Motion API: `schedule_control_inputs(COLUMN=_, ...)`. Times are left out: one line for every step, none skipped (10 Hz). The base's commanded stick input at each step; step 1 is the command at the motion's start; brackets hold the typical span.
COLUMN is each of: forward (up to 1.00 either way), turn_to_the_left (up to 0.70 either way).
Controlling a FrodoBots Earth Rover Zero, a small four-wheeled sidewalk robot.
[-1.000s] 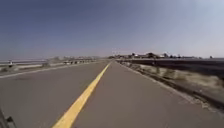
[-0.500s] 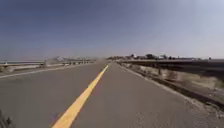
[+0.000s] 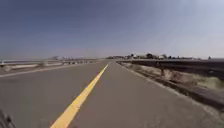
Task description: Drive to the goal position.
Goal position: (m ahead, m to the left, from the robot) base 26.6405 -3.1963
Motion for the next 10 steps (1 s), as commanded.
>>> schedule_control_inputs(forward=0.5, turn_to_the_left=0.0)
schedule_control_inputs(forward=0.5, turn_to_the_left=0.0)
schedule_control_inputs(forward=0.5, turn_to_the_left=0.0)
schedule_control_inputs(forward=0.5, turn_to_the_left=0.0)
schedule_control_inputs(forward=0.5, turn_to_the_left=0.0)
schedule_control_inputs(forward=0.5, turn_to_the_left=0.0)
schedule_control_inputs(forward=0.5, turn_to_the_left=0.0)
schedule_control_inputs(forward=0.5, turn_to_the_left=0.0)
schedule_control_inputs(forward=0.5, turn_to_the_left=0.0)
schedule_control_inputs(forward=0.5, turn_to_the_left=0.0)
